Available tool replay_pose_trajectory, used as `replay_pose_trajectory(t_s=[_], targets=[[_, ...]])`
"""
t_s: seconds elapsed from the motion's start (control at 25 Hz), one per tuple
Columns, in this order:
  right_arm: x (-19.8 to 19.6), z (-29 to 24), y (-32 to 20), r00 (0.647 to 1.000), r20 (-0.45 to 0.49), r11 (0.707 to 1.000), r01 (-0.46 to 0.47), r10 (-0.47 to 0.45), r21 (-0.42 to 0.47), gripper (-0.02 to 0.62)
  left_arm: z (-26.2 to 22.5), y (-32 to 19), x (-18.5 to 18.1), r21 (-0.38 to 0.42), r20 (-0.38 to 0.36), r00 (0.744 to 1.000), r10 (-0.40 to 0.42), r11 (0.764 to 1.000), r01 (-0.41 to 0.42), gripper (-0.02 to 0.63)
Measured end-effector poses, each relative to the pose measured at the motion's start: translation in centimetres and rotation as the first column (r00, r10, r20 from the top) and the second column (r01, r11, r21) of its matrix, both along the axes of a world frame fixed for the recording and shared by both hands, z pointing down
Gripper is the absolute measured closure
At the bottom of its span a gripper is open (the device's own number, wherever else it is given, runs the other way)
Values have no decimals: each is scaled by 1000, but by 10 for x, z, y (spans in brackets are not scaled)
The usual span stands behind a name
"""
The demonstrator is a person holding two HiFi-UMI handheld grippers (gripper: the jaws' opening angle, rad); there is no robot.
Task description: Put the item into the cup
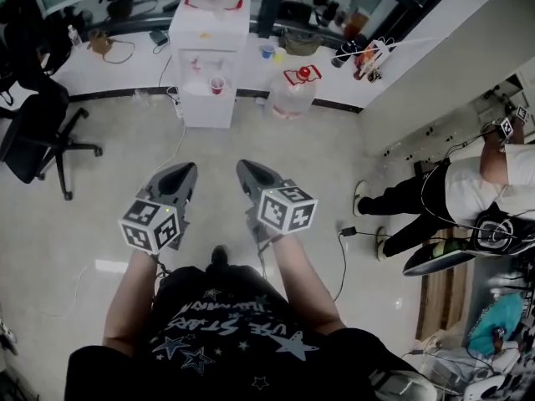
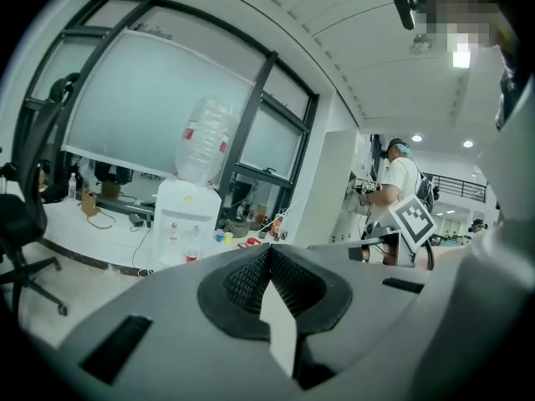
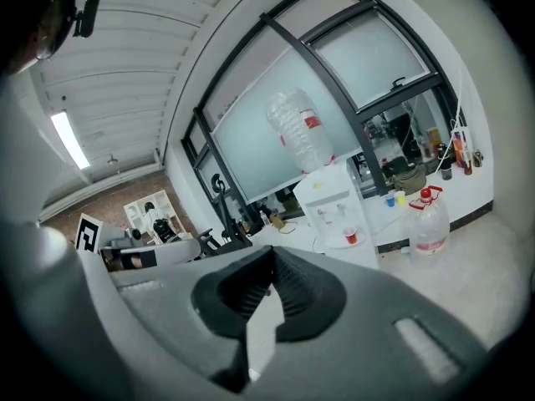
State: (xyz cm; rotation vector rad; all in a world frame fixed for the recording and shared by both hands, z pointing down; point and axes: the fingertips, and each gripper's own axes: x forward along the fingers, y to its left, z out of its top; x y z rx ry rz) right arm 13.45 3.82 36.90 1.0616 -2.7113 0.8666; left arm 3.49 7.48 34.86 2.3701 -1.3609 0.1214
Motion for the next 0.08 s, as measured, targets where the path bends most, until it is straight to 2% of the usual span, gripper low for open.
replay_pose_trajectory(t_s=[0.08], targets=[[-7,-3,7,1000,3,1000,3,-3,-4,595,0,10,-6,-7,-4,1000,-1,1000,1,600]])
